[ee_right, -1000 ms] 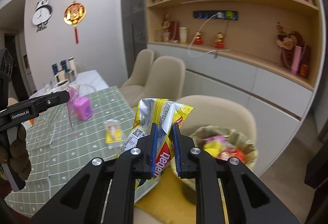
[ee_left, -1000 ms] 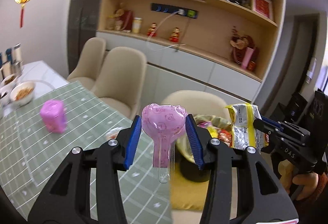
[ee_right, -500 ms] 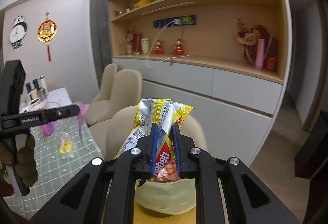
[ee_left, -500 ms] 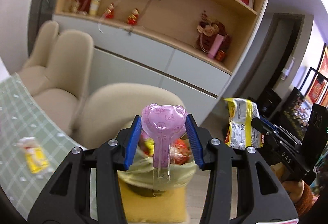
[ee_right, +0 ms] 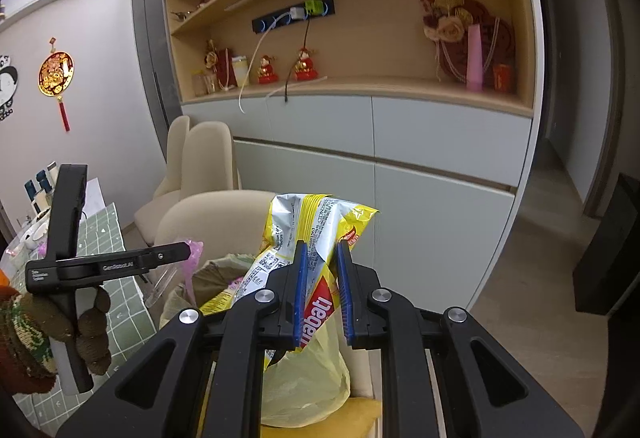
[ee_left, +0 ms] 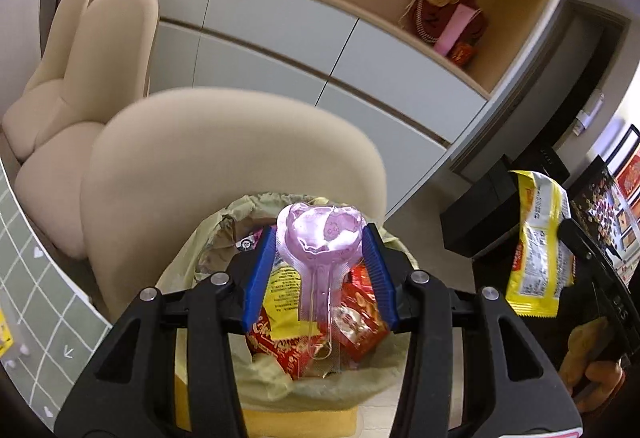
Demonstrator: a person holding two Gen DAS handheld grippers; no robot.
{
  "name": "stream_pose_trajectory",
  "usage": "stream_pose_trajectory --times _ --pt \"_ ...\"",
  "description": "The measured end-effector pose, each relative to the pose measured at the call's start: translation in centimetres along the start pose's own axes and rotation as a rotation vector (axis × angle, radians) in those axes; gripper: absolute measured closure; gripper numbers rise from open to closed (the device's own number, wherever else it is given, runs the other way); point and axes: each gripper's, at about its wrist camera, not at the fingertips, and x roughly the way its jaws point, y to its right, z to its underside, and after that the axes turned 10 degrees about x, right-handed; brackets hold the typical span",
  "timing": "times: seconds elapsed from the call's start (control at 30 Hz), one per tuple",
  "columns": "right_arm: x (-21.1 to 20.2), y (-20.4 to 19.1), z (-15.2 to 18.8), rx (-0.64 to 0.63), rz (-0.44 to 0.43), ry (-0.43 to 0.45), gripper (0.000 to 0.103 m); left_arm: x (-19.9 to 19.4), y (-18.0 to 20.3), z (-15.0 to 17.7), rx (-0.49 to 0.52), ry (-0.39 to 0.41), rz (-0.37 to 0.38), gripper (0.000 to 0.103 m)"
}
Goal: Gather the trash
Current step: 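Lift both held items and carry them to the bin, then open both grippers over the bin to drop the candy stick and wrapper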
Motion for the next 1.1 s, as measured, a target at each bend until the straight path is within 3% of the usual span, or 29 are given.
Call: stream_pose_trajectory --times 0.13,0.27,0.53,0.83,1.1 --pt "1.5 0.2 0.2 -0.008 0.000 -0.031 0.088 1.3 -1.5 0.3 -0.036 -0.019 0.024 0.052" --pt "2.8 -0.2 0.1 -0.020 -0.014 -0.054 0.088 0.7 -2.7 0.4 -0.067 0.003 -0.005 0.051" --pt "6.9 -3.5 0.1 -0.058 -0.100 -0.101 0.088 -4.7 -4.0 2.7 -0.057 0.033 -0.105 0.049" --pt "13.4 -10.9 3.5 -0.248 -0.174 -0.225 0.088 -10.1 -4.8 6.5 -0.084 0.036 -0.211 0.045" --pt "16.5 -13.2 6.5 -0.342 -0.170 -0.330 0.088 -13.5 -6.0 8.6 -0.124 0.050 -0.296 0.045"
